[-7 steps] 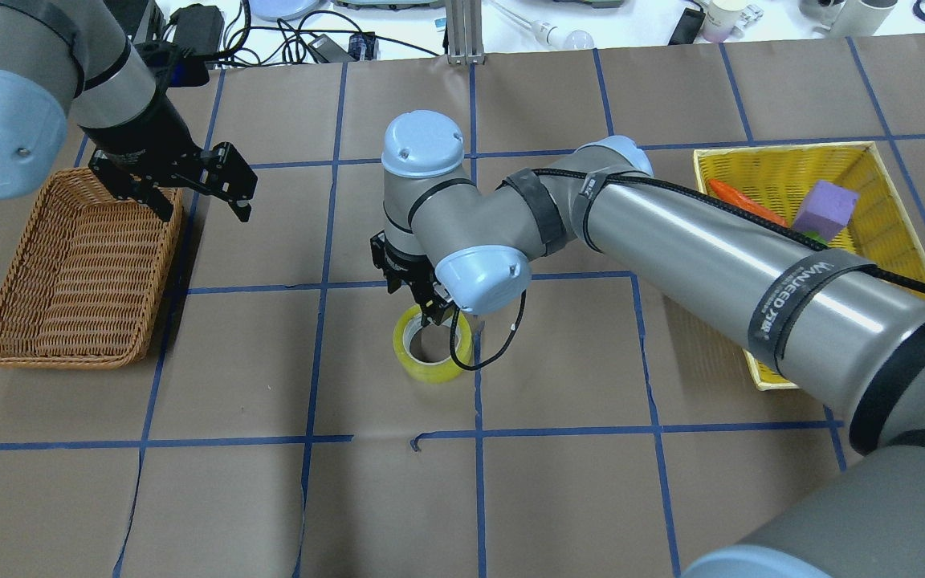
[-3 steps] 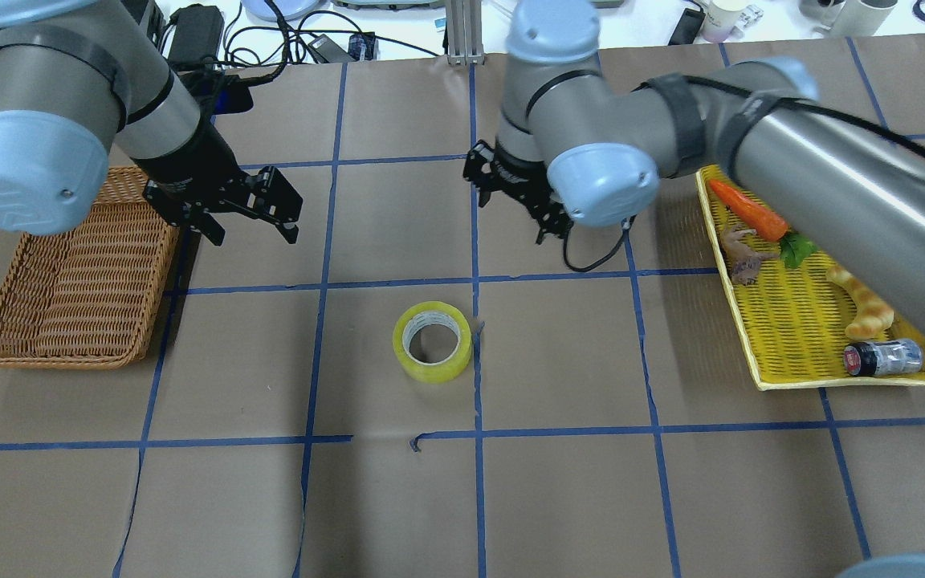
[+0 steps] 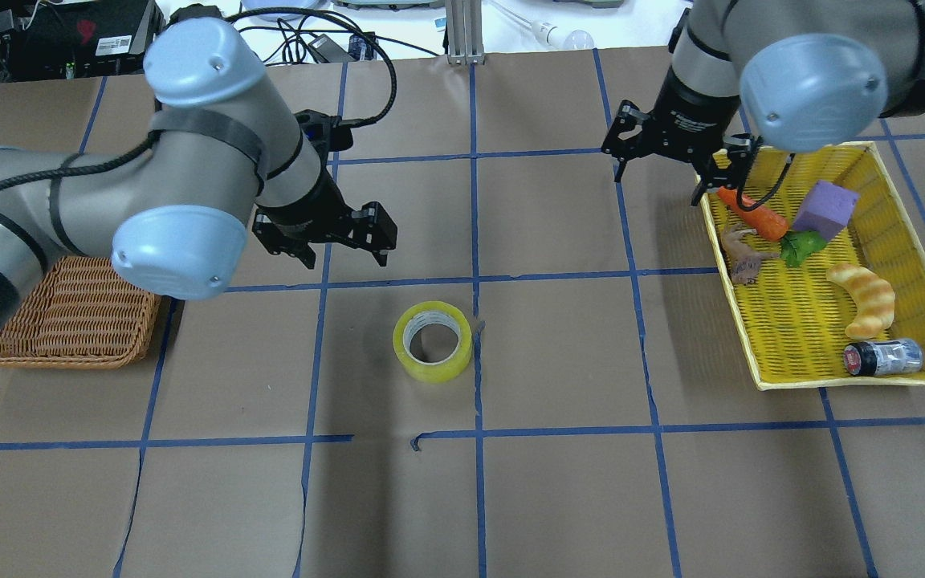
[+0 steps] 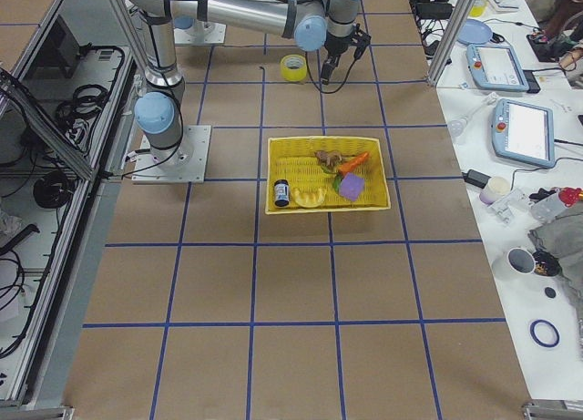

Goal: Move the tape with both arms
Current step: 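Lift the open right gripper away while the left gripper reaches toward the tape, then lower the left gripper onto the tape roll rim and grasp it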

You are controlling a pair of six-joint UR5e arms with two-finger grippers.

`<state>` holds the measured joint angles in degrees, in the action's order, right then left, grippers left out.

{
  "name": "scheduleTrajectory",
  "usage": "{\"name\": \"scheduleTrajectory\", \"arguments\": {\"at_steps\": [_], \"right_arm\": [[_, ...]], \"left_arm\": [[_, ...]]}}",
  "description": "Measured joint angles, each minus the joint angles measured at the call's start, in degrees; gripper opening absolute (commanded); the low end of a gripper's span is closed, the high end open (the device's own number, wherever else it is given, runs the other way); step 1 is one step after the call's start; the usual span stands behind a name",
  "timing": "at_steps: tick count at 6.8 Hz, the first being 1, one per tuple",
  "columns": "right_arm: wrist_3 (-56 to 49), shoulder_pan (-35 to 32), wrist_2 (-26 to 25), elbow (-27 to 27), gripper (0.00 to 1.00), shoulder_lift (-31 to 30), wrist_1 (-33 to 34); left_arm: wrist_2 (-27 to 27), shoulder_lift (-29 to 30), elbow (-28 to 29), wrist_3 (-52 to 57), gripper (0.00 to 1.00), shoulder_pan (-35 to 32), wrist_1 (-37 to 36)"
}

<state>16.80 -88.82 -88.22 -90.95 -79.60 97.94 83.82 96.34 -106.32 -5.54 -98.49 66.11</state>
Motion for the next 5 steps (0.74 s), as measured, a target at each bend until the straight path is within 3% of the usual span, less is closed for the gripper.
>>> {"name": "scheduleTrajectory", "arguments": {"at_steps": [2, 5], "right_arm": [[-12.9, 1.2, -2.6, 0.2, 1.00, -2.5, -2.7], [-15.7, 1.2, -3.3, 0.5, 1.00, -4.3, -6.1]], "left_arm": [[-0.2, 1.2, -5.4, -1.6, 1.00, -1.5, -7.6], [-0.4, 5.1, -7.6, -1.7, 1.00, -2.2, -11.0]]}}
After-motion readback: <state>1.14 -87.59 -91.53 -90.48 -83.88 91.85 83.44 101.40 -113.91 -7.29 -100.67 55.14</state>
